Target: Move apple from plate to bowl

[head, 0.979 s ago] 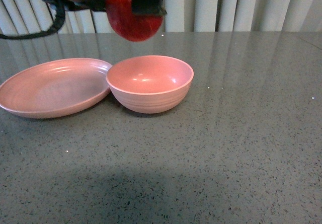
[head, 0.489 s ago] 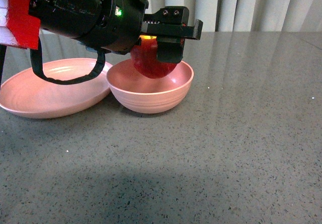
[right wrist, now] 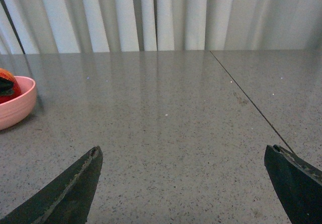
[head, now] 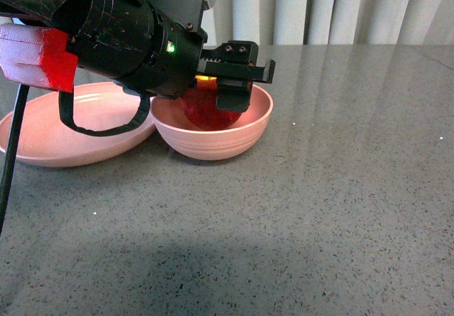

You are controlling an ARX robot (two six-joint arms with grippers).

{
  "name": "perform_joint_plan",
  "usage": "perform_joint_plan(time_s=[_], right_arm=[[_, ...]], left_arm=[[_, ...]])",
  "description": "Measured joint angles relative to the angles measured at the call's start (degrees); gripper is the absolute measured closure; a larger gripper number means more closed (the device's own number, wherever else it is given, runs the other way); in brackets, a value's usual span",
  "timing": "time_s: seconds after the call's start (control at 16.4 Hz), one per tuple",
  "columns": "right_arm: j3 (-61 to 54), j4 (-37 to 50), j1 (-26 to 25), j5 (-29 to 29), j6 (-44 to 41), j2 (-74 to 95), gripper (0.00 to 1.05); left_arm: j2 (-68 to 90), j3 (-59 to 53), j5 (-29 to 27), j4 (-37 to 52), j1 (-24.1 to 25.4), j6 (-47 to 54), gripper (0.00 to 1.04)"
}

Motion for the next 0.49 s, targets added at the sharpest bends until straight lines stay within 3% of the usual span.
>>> perform_joint_plan(time_s=[0.18,0.49], right_arm=[[0.0,0.0,0.0,0.0,0.0,0.02,0.07],[0.0,-0.02,0.0,0.0,0.0,0.02,0.07]], left_arm=[[0.0,0.48,0.85,-0.13,0.31,-0.83,0.07],[-1.31,0.83,2.16,2.14,0.87,-2.51,0.07]])
